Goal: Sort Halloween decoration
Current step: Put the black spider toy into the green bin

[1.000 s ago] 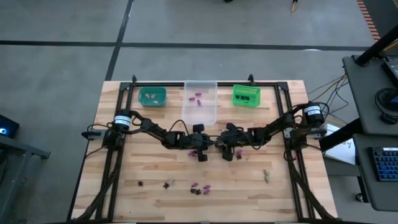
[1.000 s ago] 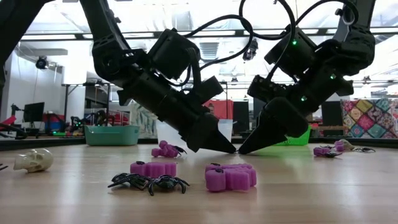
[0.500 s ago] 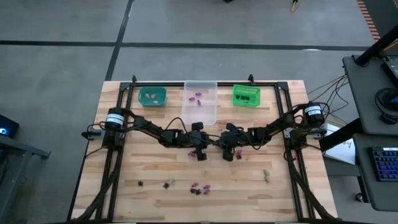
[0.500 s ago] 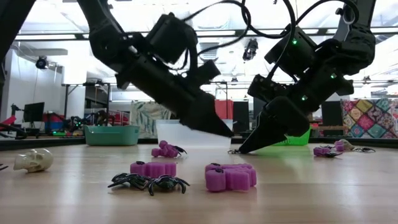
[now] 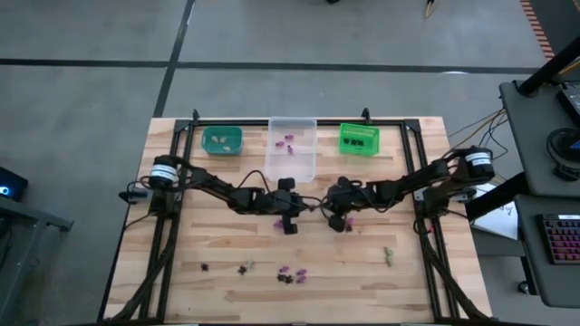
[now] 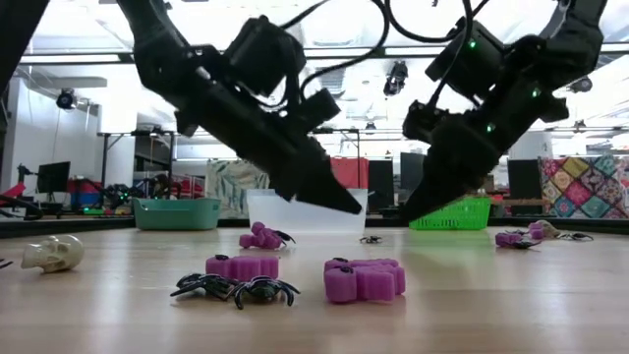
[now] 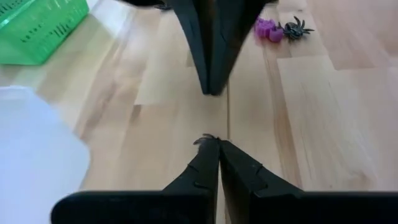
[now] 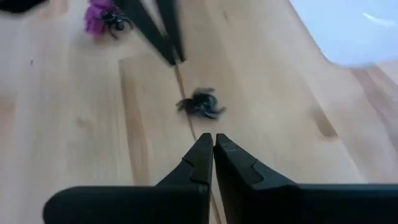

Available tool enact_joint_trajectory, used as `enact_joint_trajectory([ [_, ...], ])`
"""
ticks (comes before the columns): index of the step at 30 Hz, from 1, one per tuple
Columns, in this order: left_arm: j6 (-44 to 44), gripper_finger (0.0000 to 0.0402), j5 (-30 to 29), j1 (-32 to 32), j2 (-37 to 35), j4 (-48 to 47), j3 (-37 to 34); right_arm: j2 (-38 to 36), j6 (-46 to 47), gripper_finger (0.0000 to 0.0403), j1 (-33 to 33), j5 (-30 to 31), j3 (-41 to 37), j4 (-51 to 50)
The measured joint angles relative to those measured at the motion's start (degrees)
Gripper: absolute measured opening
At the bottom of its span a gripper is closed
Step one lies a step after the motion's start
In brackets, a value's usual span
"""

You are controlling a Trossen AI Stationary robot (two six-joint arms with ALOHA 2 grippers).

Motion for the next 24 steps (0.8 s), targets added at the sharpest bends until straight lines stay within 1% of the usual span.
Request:
enact_joint_trajectory([
  [3,-0.05,0.0,-0.04,0.02,2.55,3.95,0.04,-1.79,5.7,0.0009,0.0,0.0,1.12,-4.32],
  [7,-0.05,0.0,-2.24,0.23,4.26,3.89,0.0,-2.08,11.48,0.0009,0.0,0.02,2.94,-5.22],
  [9,0.07,0.0,-3.2,0.28,4.65,4.46,0.02,-0.89,12.65,0.0009,0.0,0.4,4.08,-4.96],
  [13,0.19,0.0,-3.41,0.52,5.78,4.76,0.02,2.94,18.1,0.0009,-0.02,0.66,6.29,-5.18],
  [15,-0.06,0.0,-3.53,0.55,6.32,5.22,0.04,4.97,19.29,0.0015,0.0,0.61,7.72,-5.15],
  [19,-1.09,0.0,-3.81,0.5,6.86,5.43,0.15,8.41,20.78,0.0047,0.0,0.56,10.39,-5.65],
  [24,-1.34,0.0,-3.77,0.55,6.94,5.29,0.17,9.01,21.6,0.0111,-0.25,1.91,12.89,-9.66],
])
